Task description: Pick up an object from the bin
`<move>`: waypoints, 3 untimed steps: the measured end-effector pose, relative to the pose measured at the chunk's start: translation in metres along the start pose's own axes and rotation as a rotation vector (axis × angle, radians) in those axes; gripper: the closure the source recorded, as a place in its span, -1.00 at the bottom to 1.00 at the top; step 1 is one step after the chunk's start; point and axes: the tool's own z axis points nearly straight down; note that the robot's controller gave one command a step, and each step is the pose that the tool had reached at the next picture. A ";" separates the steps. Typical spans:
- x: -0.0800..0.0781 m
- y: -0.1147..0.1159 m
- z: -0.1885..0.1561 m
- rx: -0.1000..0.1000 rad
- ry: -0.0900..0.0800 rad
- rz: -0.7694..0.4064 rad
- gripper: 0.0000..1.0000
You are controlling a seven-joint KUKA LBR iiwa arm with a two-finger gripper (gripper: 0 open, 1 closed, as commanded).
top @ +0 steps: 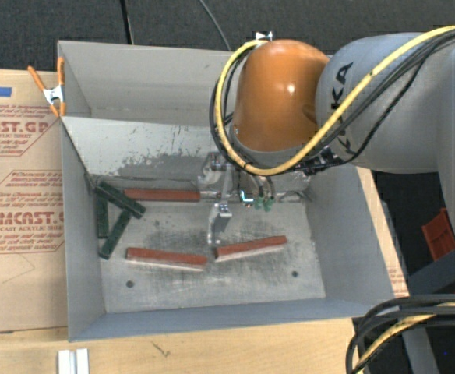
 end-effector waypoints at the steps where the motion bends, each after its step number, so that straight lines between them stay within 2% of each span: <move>1: -0.002 -0.001 -0.004 -0.001 -0.008 0.001 -1.00; 2: 0.004 -0.016 0.043 -0.001 -0.015 -0.029 -1.00; 3: 0.042 -0.004 0.138 -0.003 -0.025 -0.086 1.00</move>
Offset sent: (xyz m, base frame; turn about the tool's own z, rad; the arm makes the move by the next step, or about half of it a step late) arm -0.0177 -0.0436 -0.1266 -0.0741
